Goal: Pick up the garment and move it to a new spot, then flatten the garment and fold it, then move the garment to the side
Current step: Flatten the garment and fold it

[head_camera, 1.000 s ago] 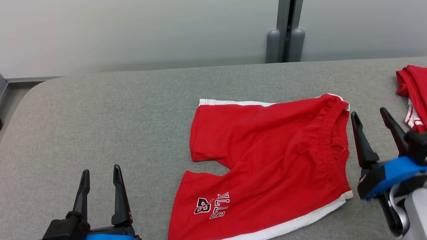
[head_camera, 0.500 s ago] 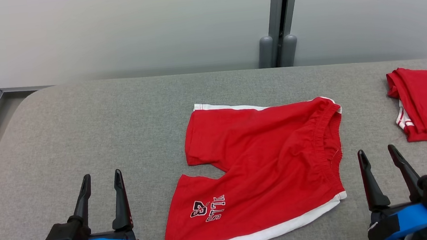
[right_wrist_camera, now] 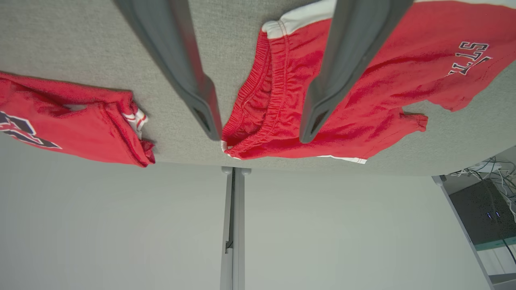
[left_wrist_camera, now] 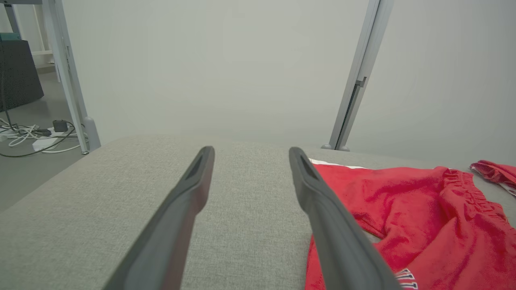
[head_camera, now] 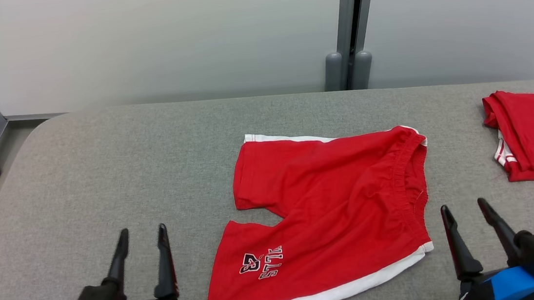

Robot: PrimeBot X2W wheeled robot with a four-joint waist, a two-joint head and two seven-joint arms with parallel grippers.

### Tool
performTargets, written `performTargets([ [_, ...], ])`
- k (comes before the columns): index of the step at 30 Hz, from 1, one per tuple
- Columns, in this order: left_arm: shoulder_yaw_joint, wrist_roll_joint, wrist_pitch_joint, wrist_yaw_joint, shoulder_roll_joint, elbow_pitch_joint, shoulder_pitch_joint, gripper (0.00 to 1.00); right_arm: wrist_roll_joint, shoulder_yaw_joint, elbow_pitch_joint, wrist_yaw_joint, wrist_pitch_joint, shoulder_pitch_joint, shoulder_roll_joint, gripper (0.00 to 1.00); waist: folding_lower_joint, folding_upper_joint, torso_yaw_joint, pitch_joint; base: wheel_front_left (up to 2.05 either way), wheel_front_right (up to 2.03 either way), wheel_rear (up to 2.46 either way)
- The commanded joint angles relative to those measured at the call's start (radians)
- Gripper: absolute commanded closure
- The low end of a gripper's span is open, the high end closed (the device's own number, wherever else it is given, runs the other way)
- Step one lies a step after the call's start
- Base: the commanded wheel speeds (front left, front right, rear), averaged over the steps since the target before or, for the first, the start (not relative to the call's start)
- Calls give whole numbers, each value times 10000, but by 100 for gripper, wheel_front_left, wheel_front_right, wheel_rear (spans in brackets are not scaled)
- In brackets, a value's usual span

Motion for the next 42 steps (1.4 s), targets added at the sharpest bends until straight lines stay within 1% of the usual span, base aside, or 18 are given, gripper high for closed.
performTargets([
  [1, -201, 19, -43, -57, -11, 127, 62, 0, -88, 51, 192, 2, 44, 151, 7, 0, 1, 0, 10, 16, 0, 0, 0],
  [6, -1032, 129, -43, -131, 113, 759, 254, 0, -273, 130, 956, 2, -1, -58, 5, 0, 1, 0, 67, 115, 0, 0, 0],
  [12, -1951, -58, -43, -148, 359, 1714, 521, 0, -410, 336, 1975, 2, -201, -411, 5, 0, 1, 0, 100, 274, 0, 0, 0],
  [17, -2856, -406, -13, -153, 628, 2358, 560, 0, -450, 572, 2864, 2, -360, -779, -258, 0, 1, 0, 184, 436, 0, 0, 0],
  [18, -2856, -406, -13, -153, 628, 2358, 560, 0, -450, 572, 2864, 2, -360, -779, -258, 0, 1, 0, 184, 436, 0, 0, 0],
  [20, -3208, -653, -17, -155, 694, 2690, 367, 0, -487, 713, 3384, 2, -430, -1012, -372, 0, 1, 0, 229, 508, 0, 0, 0],
  [30, -3760, -1113, -22, -157, 727, 3555, -91, 0, -363, 1252, 4586, 2, -648, -1704, -746, 0, 1, 0, 313, 725, 0, 0, 0],
  [38, -4162, -1461, -1, -156, 650, 4032, -475, 0, -104, 1837, 5143, 2, -896, -2102, -856, 0, 1, 0, 318, 802, 0, 0, 0],
  [39, -4290, -1557, 3, -156, 632, 4085, -519, 7, -41, 1935, 5213, 2, -886, -2115, -850, 21, 1, 0, 312, 808, 0, 0, 0],
  [40, -4391, -1619, 8, -156, 627, 4135, -557, 62, -9, 1997, 5264, 2, -887, -2114, -856, 78, 1, 0, 305, 806, 0, 0, 0],
  [41, -4510, -1677, 8, -158, 623, 4173, -585, 88, 47, 2063, 5311, 2, -895, -2122, -875, 100, 1, 0, 303, 804, 0, 0, 0],
  [42, -4609, -1749, 7, -158, 637, 4193, -621, 100, 94, 2143, 5365, 2, -916, -2135, -896, 100, 1, 0, 300, 801, 0, 0, 0],
])
